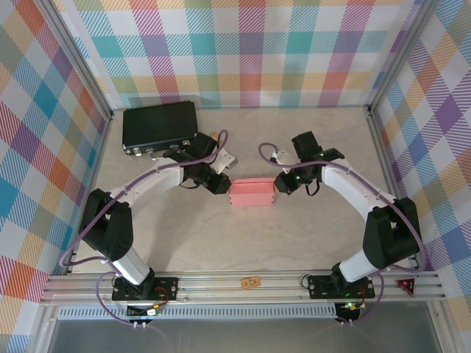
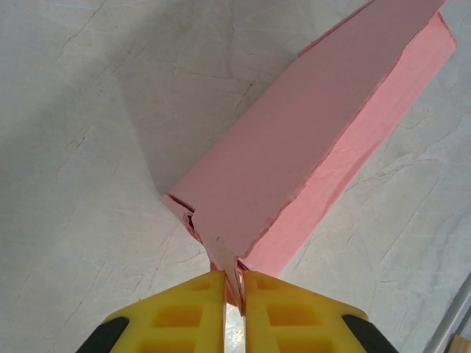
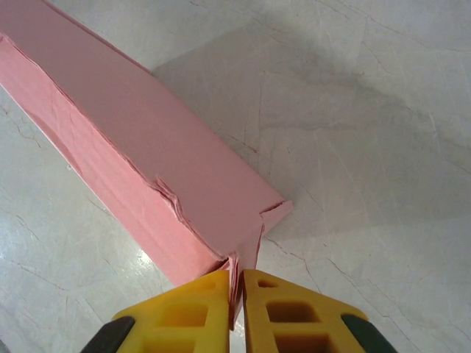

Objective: Fold the paper box

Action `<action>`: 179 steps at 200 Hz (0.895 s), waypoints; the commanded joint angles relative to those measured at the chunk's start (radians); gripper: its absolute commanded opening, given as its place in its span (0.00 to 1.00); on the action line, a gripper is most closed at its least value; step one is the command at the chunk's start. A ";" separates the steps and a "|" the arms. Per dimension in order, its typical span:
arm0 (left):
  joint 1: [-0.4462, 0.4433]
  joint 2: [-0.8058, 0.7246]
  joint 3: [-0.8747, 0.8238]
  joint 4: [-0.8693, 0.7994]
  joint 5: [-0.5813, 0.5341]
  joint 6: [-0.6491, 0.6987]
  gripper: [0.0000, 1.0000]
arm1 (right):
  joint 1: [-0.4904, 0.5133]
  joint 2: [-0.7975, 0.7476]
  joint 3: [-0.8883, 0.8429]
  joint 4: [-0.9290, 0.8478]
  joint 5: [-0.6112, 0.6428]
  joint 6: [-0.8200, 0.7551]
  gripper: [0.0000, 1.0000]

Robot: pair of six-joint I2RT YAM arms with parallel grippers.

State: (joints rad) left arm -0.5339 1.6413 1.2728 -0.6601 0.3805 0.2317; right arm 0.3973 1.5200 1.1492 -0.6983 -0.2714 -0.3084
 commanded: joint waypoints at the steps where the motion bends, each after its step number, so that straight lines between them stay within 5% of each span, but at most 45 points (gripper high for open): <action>1: 0.006 0.008 0.021 -0.022 0.041 -0.019 0.16 | 0.015 0.013 0.029 -0.014 -0.034 0.021 0.14; 55: 0.005 -0.003 0.003 0.000 0.022 -0.073 0.21 | 0.018 0.014 0.029 -0.016 -0.020 0.061 0.16; 179: 0.002 0.006 -0.010 0.007 0.039 -0.083 0.13 | 0.024 0.052 0.074 -0.066 -0.032 0.092 0.16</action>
State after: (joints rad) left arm -0.5343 1.6428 1.2724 -0.6525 0.3851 0.1493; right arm 0.4076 1.5520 1.1851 -0.7330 -0.2699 -0.2379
